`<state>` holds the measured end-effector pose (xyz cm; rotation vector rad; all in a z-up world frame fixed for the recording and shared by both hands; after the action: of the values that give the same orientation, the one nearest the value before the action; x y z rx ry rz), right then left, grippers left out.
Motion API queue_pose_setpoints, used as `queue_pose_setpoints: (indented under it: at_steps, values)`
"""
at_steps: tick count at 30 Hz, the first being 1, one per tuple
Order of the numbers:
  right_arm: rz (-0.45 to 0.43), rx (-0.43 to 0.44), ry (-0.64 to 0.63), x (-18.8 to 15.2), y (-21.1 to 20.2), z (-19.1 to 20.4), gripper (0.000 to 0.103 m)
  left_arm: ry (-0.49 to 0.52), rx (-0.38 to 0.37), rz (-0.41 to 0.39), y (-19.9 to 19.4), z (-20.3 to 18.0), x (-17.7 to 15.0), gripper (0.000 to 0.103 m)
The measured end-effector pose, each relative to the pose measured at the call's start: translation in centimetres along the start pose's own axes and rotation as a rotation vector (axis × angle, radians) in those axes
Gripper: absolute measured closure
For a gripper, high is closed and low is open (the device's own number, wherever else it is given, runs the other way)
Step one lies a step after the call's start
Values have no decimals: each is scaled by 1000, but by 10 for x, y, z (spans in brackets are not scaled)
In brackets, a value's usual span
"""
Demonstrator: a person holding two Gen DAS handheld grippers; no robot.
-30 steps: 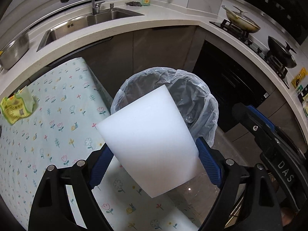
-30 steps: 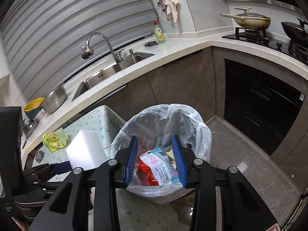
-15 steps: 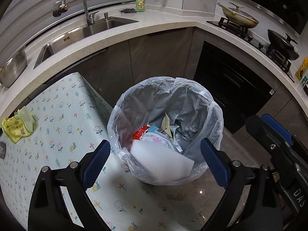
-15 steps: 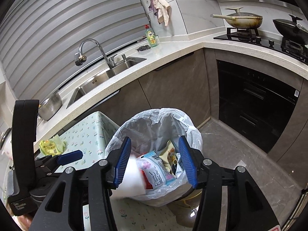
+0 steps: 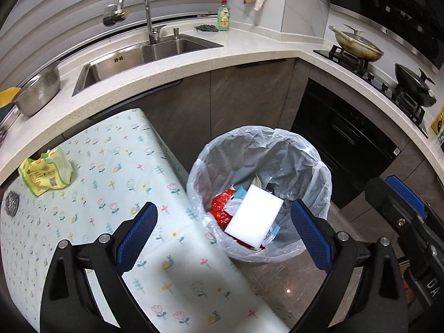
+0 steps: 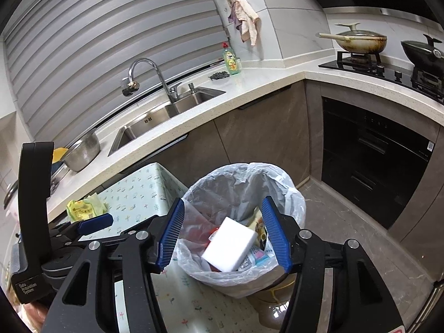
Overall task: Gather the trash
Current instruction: 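Move both tools back over the steel scrubber and yellow tissue pack, then grasp the steel wool scrubber with the left tool while the right tool grasps the yellow tissue pack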
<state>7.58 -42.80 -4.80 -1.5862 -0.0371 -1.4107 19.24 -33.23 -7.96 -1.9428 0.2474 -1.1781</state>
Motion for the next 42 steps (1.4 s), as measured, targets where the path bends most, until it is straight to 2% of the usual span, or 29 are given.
queue_pose_setpoints:
  at_steps: [5, 11, 14, 23, 26, 33, 37, 42]
  values:
    - [-12, 32, -40, -2, -10, 32, 42, -37, 41, -23, -22, 30, -5, 10]
    - [-11, 88, -99, -6, -17, 84, 39, -128, 99, -53, -53, 86, -17, 8]
    - [0, 121, -130, -12, -16, 115, 35, -185, 136, -69, -70, 122, -25, 7]
    - [62, 237, -247, -40, -2, 222, 35, -328, 272, -102, -123, 242, -59, 7]
    - [94, 276, -273, -52, 10, 257, 35, -363, 329, -104, -139, 284, -72, 7]
    - [164, 332, -311, -72, 54, 328, 35, -428, 413, -102, -160, 369, -92, 7]
    - [191, 354, -344, -79, 89, 367, 35, -441, 439, -106, -160, 413, -96, 7]
    - [176, 375, -427, -83, 133, 410, 35, -444, 448, -130, -154, 473, -95, 7]
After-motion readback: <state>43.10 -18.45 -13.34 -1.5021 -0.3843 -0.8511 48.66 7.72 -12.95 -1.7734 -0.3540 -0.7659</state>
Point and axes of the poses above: each gripper's, at about its wrist camera, not at the fingertips, and y roughly the way its jaws point, z to its left, x to its top, the point moved 9 cm from there along y, roughly the way its jaws point, and after that the axes turned 14 degrees about -x, right-handed, at the moved point
